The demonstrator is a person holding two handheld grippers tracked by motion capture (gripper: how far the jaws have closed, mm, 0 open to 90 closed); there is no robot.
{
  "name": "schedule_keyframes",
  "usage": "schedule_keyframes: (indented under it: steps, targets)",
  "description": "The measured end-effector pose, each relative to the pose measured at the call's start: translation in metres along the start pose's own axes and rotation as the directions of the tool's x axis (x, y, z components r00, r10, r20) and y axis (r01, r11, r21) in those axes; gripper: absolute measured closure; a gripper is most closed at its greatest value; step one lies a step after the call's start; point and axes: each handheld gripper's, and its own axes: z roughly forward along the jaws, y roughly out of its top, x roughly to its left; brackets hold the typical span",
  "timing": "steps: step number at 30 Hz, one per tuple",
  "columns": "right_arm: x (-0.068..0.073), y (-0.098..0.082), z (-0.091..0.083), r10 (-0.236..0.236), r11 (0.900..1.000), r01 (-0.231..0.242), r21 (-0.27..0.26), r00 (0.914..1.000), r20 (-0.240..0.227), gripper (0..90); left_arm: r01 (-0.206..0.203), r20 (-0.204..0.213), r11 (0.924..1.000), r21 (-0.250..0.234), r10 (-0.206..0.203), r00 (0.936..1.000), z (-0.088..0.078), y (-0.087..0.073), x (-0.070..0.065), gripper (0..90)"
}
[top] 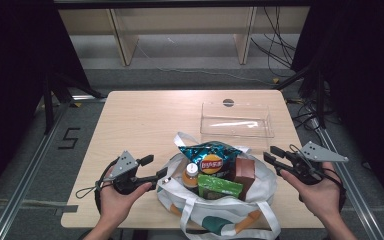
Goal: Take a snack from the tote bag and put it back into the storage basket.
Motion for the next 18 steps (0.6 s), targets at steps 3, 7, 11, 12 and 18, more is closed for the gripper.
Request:
schedule_keyframes:
  steps: [3, 7, 11, 12, 18]
  targets:
    - [0.007, 0.013, 0.001, -0.016, 1.000, 0.016, -0.025, 0.9999, -0.006, 64.3, -0.005, 0.002, 1.0000, -0.003, 0.005, 1.0000, -0.001, 0.000, 0.000, 31.9]
    - [0.017, 0.026, 0.005, -0.008, 1.000, 0.007, -0.007, 0.9979, -0.065, 63.1, -0.005, 0.000, 1.0000, -0.006, 0.005, 1.0000, 0.000, 0.001, 0.000, 32.0]
    - [0.023, 0.030, 0.013, 0.001, 1.000, -0.003, -0.018, 0.9946, -0.104, 60.6, -0.005, 0.004, 1.0000, 0.000, 0.005, 1.0000, 0.002, 0.001, 0.000, 31.9]
    - [0.023, 0.030, 0.013, 0.001, 1.000, -0.003, -0.018, 0.9946, -0.104, 60.6, -0.001, 0.006, 1.0000, -0.001, 0.001, 1.0000, 0.002, 0.001, -0.001, 31.9]
    - [0.031, 0.037, 0.018, 0.028, 0.998, -0.034, -0.049, 0.9920, -0.123, 56.9, -0.003, 0.004, 1.0000, -0.002, 0.003, 1.0000, 0.001, 0.001, -0.001, 31.8]
